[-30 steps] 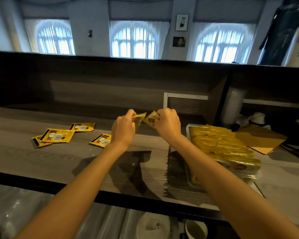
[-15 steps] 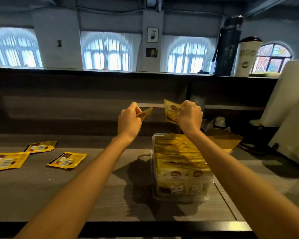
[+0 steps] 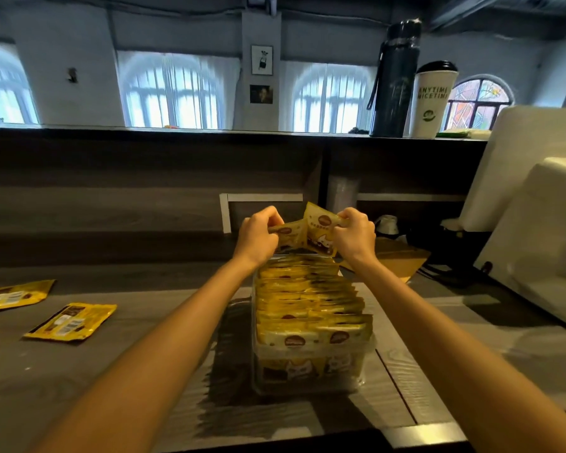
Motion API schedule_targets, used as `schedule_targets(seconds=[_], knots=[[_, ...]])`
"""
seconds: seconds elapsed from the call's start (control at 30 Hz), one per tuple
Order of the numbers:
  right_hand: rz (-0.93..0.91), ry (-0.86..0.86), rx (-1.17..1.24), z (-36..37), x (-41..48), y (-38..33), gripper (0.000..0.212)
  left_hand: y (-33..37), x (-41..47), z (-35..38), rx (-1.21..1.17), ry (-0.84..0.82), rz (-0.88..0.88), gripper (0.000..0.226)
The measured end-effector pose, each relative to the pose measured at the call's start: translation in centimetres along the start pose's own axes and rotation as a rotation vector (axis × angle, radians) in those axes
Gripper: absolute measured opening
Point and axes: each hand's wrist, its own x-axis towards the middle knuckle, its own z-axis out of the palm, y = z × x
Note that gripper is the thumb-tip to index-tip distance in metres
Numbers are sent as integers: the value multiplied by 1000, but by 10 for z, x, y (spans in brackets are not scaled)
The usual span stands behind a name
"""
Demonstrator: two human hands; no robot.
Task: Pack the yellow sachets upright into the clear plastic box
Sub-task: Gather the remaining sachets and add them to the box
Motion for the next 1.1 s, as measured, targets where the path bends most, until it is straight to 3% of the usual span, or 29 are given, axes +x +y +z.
schedule_targets(seconds=[0.23, 0.4, 0.57, 0.8, 0.97, 1.1], knots=[[21, -75, 118, 5, 5, 6, 25, 0, 7, -4, -78, -100, -56, 19], [66, -281, 150, 8, 6, 12, 24, -8, 11, -3, -42, -208, -163, 28], [21, -367, -2, 13, 8, 22, 25, -24, 6, 7, 49, -309, -227, 25], [16, -536, -212, 18, 7, 28, 27, -37, 1, 6, 194, -312, -207, 23], [45, -683, -205, 12, 5, 15, 30, -42, -3, 0, 239, -446, -224, 46], [57, -701, -185, 10, 5, 17, 31, -42, -2, 3, 283, -464, -256, 24]])
